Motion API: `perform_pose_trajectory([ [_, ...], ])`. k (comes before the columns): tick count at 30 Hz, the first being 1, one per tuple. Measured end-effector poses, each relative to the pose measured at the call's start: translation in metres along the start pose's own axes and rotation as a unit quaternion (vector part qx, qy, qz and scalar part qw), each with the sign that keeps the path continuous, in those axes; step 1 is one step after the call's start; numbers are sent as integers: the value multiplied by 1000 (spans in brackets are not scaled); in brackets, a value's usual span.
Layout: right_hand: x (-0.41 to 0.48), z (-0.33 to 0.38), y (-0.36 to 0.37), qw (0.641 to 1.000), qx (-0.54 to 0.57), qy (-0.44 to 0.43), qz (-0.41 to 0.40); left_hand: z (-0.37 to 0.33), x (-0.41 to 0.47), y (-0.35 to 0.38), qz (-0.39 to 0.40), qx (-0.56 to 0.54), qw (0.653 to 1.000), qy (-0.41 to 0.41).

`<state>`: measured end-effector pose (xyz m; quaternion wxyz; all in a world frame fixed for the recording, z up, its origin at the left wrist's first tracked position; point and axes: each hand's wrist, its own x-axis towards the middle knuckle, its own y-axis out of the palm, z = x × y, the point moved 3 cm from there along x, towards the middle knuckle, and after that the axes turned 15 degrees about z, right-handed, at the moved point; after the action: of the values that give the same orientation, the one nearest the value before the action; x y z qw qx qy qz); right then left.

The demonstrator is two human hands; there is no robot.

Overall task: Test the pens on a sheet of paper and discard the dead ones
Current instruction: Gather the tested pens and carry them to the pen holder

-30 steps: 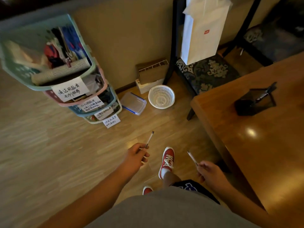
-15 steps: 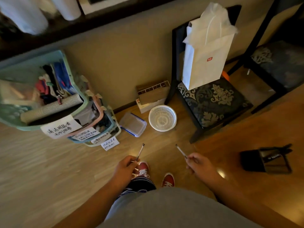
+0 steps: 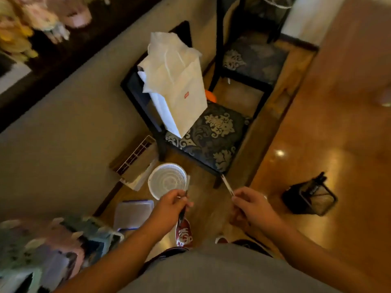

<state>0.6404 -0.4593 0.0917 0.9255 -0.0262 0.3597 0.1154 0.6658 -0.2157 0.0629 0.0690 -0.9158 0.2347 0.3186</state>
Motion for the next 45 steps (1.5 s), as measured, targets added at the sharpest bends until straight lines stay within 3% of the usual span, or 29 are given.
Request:
perform_pose_trajectory([
  [8,-57,8,-42,976,109,-63,-175,-103,73,73,221,88,968,78],
  [12,-90,9,-62,958,131,-99,-235,-136,80,123,279,115,948,104],
  [20,-146,11,-116,918,25,-173,-355,-187,77,205,242,256,902,249],
  [24,-153,9,-139,901,19,-206,-381,-196,76,231,242,256,892,282],
  [30,-149,4,-157,889,-78,-206,-401,-193,86,248,222,277,897,262],
  [45,-112,-23,-165,893,-297,-112,-319,-160,109,243,187,361,881,244],
])
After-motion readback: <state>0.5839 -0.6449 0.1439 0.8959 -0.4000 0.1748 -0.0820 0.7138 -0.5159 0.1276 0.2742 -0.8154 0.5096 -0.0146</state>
